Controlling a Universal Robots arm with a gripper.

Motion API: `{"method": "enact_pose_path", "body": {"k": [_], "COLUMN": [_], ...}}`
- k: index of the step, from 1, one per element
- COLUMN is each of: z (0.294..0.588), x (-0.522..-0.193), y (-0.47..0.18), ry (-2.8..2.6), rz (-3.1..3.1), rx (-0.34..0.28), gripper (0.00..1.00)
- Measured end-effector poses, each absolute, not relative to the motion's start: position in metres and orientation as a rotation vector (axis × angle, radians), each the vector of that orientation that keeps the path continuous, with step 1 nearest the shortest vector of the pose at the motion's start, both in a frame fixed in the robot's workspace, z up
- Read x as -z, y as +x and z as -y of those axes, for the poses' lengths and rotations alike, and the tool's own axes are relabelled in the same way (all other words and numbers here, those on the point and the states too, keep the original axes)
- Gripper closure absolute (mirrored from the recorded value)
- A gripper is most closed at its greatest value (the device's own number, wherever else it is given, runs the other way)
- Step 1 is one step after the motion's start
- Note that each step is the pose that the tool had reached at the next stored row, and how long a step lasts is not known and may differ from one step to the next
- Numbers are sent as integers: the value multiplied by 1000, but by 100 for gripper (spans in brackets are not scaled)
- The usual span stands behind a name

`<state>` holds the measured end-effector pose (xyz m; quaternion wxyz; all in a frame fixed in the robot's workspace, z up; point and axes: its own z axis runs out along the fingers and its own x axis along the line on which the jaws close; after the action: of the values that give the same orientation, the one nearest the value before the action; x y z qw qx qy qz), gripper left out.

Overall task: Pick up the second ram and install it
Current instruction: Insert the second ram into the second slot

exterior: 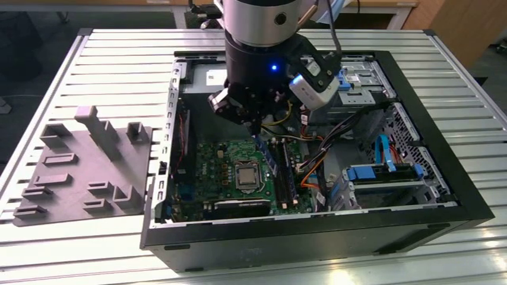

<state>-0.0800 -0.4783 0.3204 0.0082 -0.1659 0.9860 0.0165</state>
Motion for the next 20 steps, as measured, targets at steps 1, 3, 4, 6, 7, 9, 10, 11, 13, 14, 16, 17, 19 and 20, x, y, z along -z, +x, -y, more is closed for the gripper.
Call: {"method": "enact_pose_path", "body": {"k": [1,3,4,6,7,9,10,11,13,14,16,17,19,20], "z": [478,478,478,478,478,478,478,478,478,478,478,478,478,478], "x": [-320,-320,-320,-320,-320,-320,-320,-320,-320,-320,-320,-320,-320,-320], "y": [-80,-80,-80,-80,-80,-80,-80,-80,-80,-80,-80,-80,-80,-80], "ry": [-497,-457,-437,-396,-376,-335,-314,-294,-252,-233,-195,-175,-134,-114], "rz": [-3085,-3091,-3093,-3098,-3101,-3105,-3107,-3109,-3112,-3113,-3115,-3116,-3118,-3119], "rx": [-51,-51,-51,-50,-50,-50,-50,-49,-49,-49,-48,-48,-48,-48], "gripper": [89,89,89,89,89,89,89,89,89,89,89,89,89,89]}}
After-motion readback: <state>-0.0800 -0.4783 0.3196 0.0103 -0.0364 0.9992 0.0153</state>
